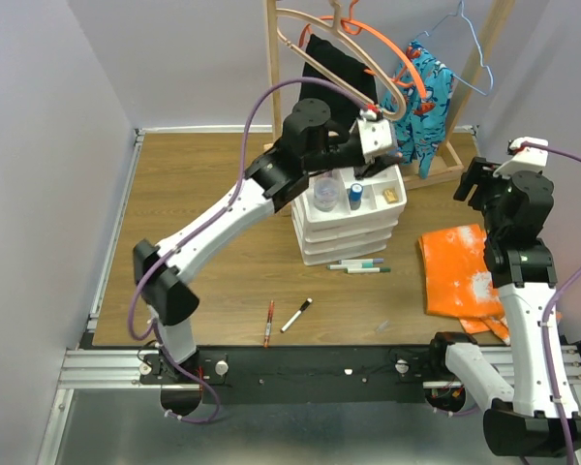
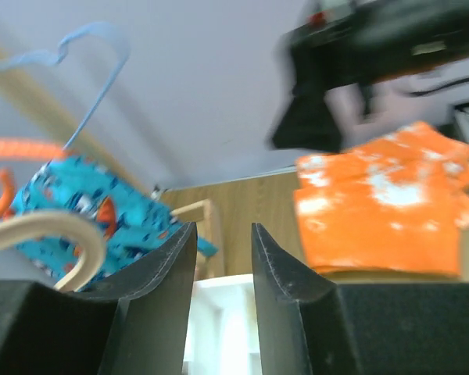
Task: Sort the stationery into containers
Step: Place the pen in the storage box, then pick up the pen from the center of the board.
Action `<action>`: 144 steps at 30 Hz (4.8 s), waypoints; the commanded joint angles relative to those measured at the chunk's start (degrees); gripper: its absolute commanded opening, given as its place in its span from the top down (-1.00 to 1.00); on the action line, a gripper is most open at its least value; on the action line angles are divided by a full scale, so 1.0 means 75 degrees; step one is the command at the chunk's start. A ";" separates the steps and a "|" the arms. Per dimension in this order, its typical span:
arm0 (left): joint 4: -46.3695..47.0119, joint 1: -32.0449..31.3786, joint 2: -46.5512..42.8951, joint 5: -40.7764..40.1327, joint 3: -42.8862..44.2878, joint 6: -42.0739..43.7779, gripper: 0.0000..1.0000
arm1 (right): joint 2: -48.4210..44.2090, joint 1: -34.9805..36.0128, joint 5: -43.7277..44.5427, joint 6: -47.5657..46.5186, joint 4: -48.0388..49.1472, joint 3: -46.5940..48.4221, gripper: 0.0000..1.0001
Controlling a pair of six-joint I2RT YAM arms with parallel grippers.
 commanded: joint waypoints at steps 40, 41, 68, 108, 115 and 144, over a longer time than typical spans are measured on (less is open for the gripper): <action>-0.4489 -0.2276 0.4331 -0.2459 0.1025 0.2623 0.18 | -0.0412 -0.0314 0.0625 0.0823 0.0164 0.0016 -0.75; -0.4524 -0.2276 0.4378 -0.2494 0.1060 0.2659 0.19 | -0.0400 -0.0314 0.0625 0.0835 0.0130 0.0016 -0.75; -0.4946 -0.1760 0.4824 -0.2119 0.1330 0.2073 0.28 | -0.0178 -0.0325 0.0343 0.1046 0.0223 -0.0336 -0.74; -0.4524 -0.2369 0.3254 -0.3091 -0.0369 0.1605 0.14 | -0.0517 -0.0325 0.0051 0.1233 0.0258 -0.0687 -0.72; -0.4477 -0.2381 0.3242 -0.3174 -0.0521 0.1499 0.15 | -0.0553 -0.0325 0.0051 0.1245 0.0282 -0.0758 -0.72; -0.4735 -0.2381 0.3852 -0.2190 -0.0206 0.1124 0.66 | -0.0482 -0.0337 0.0156 0.1093 0.0223 -0.0734 -0.70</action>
